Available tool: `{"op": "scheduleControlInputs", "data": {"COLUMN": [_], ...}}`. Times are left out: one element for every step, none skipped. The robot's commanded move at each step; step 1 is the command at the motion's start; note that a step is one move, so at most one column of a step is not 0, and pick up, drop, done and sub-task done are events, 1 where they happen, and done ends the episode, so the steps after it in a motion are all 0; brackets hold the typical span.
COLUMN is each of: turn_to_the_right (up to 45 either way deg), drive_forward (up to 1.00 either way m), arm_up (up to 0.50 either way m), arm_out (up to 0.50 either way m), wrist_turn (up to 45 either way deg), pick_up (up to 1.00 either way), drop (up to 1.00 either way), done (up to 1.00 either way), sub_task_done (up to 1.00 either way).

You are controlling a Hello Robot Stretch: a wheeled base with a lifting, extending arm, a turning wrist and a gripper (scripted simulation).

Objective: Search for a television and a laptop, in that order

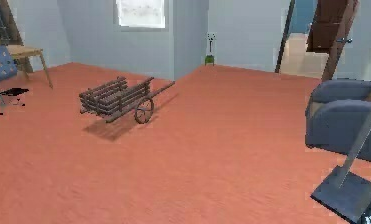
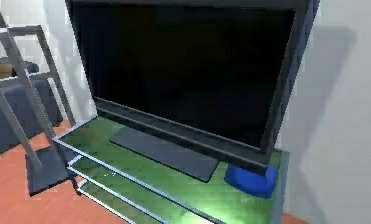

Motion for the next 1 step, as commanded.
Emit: {"op": "scheduleControlInputs", "data": {"turn_to_the_right": [-42.0], "drive_forward": [0.0], "arm_up": [0.0], "arm_out": [0.0], "wrist_turn": [0.0], "pick_up": [0.0], "drop": [0.0], "done": [0.0], "sub_task_done": [0.0]}}
